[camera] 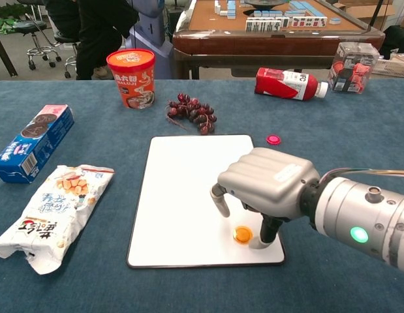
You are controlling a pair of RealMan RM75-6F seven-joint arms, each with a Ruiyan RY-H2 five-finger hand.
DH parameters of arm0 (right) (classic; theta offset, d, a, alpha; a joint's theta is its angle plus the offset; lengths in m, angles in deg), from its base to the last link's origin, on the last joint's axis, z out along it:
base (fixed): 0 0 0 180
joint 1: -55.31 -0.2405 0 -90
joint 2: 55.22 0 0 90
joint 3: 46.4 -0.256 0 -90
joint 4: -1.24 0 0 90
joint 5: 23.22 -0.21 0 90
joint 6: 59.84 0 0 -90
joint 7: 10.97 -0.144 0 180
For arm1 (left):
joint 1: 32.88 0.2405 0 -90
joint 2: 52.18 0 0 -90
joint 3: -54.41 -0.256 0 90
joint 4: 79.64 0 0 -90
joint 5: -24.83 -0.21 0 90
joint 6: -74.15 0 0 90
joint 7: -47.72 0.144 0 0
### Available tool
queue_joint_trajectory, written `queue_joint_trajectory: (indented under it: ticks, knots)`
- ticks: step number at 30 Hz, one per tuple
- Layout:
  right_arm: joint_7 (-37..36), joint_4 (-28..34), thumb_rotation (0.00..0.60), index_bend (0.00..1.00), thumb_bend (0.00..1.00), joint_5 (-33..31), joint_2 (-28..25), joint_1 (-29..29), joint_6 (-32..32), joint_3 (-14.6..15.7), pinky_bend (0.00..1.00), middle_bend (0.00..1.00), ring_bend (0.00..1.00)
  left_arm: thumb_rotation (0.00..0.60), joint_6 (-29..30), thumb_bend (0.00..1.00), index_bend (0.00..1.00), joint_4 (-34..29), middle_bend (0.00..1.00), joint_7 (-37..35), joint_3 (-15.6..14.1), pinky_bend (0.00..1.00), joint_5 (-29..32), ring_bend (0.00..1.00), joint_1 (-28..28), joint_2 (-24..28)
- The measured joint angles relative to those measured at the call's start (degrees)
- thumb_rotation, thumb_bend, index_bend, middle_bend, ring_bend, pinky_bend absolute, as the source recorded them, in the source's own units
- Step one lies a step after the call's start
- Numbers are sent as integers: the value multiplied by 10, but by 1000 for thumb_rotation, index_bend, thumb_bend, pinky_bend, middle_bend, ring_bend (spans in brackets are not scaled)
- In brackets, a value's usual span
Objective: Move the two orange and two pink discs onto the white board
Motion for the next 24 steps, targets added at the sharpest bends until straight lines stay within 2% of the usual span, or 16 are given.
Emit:
queue_joint_trajectory:
  ticks: [3,11,18,24]
  knots:
    - [-5,-1,600,380,0,5,-1,-1,2,0,1000,1000,1000,600,0,73,423,0,469,1,0,561,-1,376,0,0]
    - [-6,9,600,380,136,16,-30,-1,27,-14,1000,1000,1000,600,-2,72,423,1,469,3,-1,561,0,376,-1,-1]
    - [8,10,600,380,150,-15,-52,-7,43,-40,1000,1000,1000,600,-2,73,423,-1,469,6,-1,562,-2,376,-1,-2]
    - [-2,-24,600,380,171,-43,-55,-11,49,-62,1000,1000,1000,600,-3,72,423,0,469,4,-1,561,-1,376,-1,-2]
